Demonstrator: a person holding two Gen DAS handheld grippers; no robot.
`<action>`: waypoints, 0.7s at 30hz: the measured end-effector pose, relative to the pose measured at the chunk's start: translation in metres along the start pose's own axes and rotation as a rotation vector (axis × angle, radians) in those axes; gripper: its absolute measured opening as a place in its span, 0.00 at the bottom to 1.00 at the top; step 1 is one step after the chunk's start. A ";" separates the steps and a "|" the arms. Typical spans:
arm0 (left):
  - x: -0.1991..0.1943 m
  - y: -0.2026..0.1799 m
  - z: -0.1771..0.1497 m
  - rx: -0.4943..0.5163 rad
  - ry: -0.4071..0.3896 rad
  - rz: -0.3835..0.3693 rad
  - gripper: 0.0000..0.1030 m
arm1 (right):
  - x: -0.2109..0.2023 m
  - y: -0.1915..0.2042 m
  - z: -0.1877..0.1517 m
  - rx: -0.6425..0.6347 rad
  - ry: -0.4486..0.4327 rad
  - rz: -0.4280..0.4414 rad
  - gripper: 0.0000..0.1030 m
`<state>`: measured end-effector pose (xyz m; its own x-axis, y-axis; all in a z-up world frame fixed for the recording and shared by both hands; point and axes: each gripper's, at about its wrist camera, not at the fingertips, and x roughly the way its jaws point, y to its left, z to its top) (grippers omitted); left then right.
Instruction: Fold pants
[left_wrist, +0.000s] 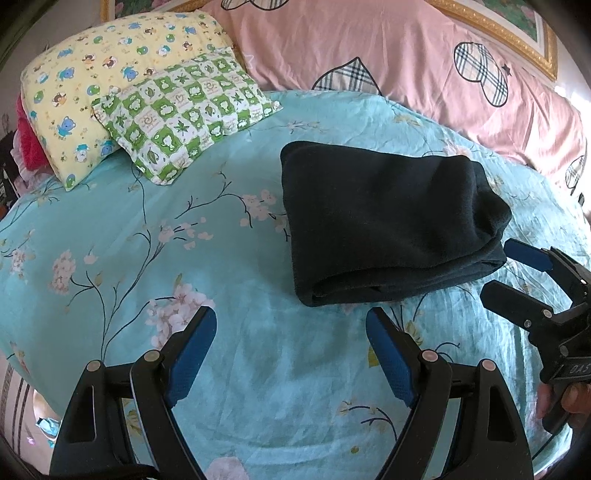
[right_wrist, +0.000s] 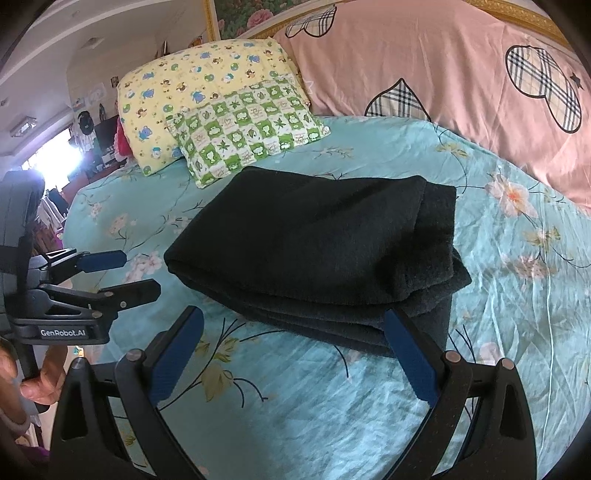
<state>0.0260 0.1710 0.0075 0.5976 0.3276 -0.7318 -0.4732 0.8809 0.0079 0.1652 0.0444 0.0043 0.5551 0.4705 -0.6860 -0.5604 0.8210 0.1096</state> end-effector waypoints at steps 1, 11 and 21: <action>0.000 -0.001 -0.001 0.003 0.001 -0.001 0.81 | -0.001 -0.001 -0.001 0.004 -0.003 -0.001 0.95; 0.005 -0.005 0.001 0.017 0.005 -0.012 0.81 | -0.005 -0.013 -0.004 0.034 -0.005 -0.012 0.95; 0.006 -0.009 0.004 0.029 -0.004 -0.008 0.81 | -0.007 -0.017 -0.001 0.034 -0.020 -0.012 0.95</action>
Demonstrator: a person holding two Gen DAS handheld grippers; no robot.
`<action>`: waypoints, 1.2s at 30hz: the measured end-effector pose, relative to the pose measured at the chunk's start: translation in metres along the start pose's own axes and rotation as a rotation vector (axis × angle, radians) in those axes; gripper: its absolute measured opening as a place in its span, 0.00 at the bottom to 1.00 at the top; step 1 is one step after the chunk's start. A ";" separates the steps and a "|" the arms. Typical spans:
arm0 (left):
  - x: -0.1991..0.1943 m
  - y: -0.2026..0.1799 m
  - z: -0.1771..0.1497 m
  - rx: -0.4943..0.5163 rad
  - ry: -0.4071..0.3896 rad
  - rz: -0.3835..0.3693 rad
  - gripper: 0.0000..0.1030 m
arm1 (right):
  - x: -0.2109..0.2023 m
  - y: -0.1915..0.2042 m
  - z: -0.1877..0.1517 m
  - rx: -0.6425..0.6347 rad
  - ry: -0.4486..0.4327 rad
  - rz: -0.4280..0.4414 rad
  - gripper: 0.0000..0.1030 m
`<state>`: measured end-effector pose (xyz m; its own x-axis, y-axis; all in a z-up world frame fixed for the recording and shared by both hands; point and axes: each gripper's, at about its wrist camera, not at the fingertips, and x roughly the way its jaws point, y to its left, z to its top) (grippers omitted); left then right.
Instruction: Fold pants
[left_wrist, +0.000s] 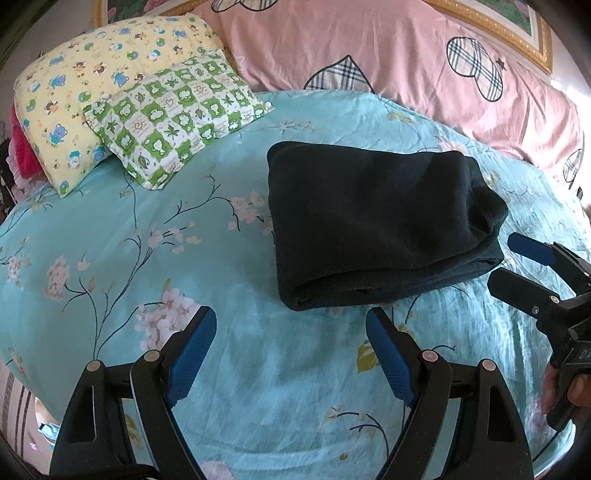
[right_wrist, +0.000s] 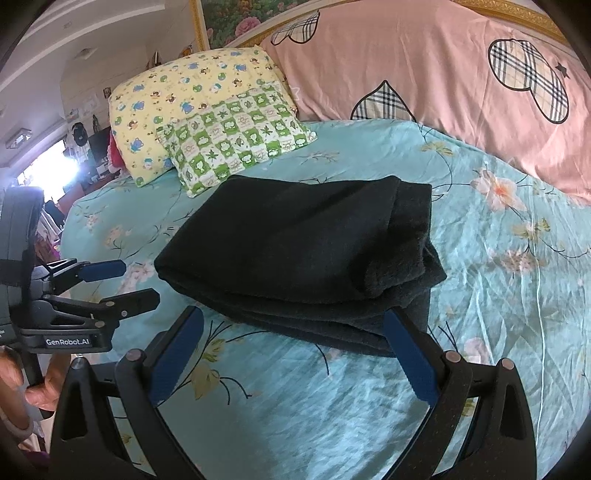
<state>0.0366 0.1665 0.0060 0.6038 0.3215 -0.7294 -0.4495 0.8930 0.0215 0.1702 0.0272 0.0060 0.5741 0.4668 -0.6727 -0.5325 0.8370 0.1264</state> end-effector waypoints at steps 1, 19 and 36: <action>0.000 0.000 0.001 0.003 -0.001 0.001 0.81 | 0.000 0.000 0.000 0.000 0.000 0.000 0.95; -0.001 -0.001 0.013 -0.011 -0.037 -0.012 0.81 | -0.008 -0.012 0.002 0.020 -0.025 0.003 0.95; 0.007 -0.010 0.024 0.011 -0.033 -0.023 0.81 | -0.006 -0.032 0.006 0.088 -0.029 0.009 0.95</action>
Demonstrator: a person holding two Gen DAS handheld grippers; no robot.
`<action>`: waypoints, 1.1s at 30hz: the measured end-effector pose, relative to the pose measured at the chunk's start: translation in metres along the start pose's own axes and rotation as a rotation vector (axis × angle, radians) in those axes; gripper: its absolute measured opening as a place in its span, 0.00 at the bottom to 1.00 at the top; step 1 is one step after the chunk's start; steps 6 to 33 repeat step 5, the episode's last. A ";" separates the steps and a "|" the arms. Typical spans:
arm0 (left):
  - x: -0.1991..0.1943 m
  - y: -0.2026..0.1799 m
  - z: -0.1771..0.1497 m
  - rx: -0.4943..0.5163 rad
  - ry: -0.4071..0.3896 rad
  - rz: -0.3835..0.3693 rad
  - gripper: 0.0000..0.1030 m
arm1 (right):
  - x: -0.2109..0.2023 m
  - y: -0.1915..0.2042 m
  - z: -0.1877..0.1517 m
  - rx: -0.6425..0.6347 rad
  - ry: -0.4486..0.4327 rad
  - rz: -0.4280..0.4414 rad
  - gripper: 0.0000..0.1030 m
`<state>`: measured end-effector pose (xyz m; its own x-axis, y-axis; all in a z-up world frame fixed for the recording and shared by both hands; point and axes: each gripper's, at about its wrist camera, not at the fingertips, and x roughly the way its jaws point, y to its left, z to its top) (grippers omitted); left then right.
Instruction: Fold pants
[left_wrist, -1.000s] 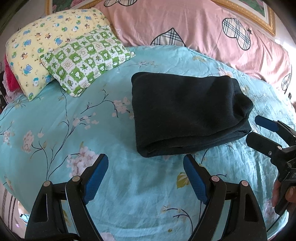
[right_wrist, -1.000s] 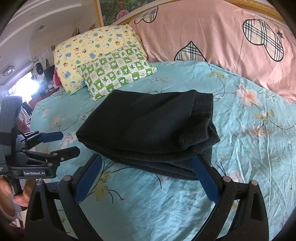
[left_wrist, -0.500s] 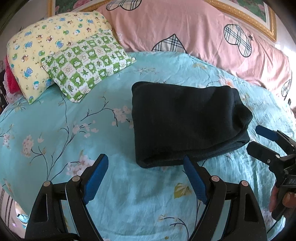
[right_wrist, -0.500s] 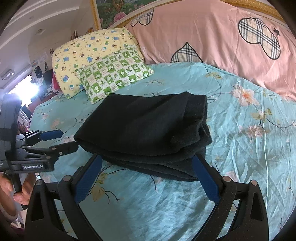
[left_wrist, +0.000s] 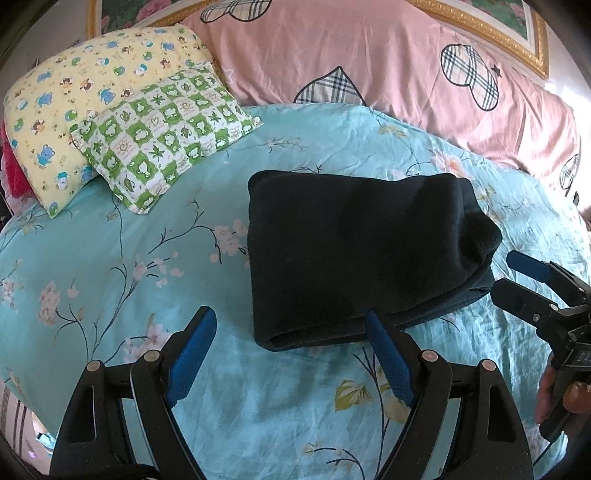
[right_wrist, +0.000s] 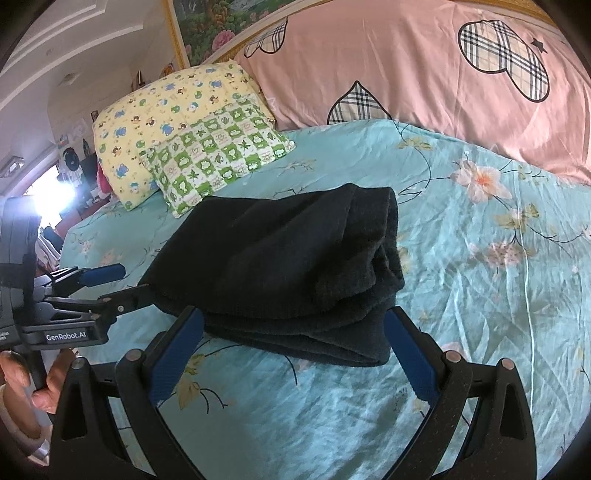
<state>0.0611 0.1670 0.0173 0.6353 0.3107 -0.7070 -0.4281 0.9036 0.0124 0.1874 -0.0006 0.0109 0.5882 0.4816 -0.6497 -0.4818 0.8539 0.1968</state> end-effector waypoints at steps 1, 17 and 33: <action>0.001 -0.001 0.000 0.005 0.005 -0.003 0.81 | 0.000 0.000 0.000 0.001 0.000 0.001 0.95; 0.002 -0.005 0.002 0.019 0.004 -0.007 0.81 | 0.001 -0.001 -0.001 0.003 0.000 0.004 0.95; 0.002 -0.005 0.002 0.019 0.004 -0.007 0.81 | 0.001 -0.001 -0.001 0.003 0.000 0.004 0.95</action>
